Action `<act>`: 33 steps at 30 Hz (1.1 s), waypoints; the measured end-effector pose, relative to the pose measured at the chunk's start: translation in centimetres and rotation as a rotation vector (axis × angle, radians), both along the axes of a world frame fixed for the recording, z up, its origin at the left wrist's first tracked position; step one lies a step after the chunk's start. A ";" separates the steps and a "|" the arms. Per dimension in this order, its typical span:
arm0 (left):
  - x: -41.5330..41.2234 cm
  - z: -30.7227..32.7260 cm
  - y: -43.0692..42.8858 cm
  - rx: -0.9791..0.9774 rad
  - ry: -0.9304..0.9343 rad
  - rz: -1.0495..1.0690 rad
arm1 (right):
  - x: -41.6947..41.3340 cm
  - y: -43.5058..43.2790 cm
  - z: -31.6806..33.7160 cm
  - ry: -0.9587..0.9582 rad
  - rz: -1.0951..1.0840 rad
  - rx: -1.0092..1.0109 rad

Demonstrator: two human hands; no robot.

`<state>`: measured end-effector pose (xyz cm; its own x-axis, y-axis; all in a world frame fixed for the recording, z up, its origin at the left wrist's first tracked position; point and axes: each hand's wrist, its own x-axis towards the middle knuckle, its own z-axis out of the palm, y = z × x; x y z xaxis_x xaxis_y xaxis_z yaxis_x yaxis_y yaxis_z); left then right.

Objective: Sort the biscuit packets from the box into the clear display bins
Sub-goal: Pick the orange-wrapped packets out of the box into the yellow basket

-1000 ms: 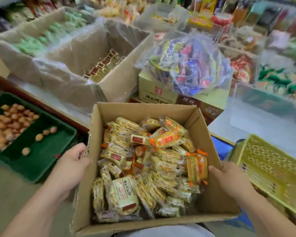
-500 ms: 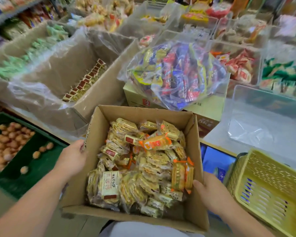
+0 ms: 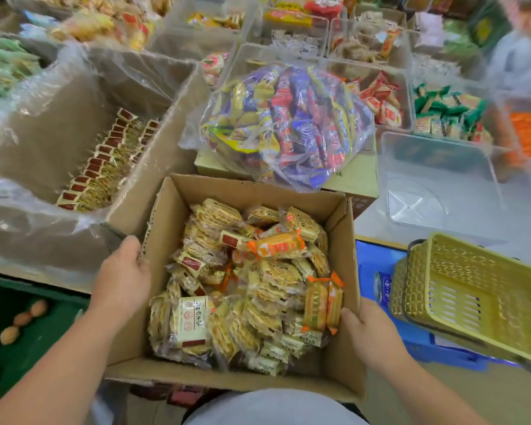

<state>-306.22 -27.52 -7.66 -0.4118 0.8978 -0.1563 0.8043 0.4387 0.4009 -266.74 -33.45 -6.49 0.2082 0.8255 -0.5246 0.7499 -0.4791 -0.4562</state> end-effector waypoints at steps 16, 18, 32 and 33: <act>15.7 -0.5 6.5 -0.057 0.125 -0.827 | -3.3 -4.8 1.8 -0.023 0.056 0.500; 15.8 -1.1 6.2 -0.028 0.162 -0.819 | -3.6 -4.8 1.6 0.163 -0.023 0.389; 0.5 4.1 -4.9 0.064 -0.901 0.064 | -6.2 1.8 -1.8 0.267 -0.222 0.027; -0.2 4.1 -5.6 0.043 -0.917 0.080 | -6.2 2.2 -2.2 0.202 -0.191 0.020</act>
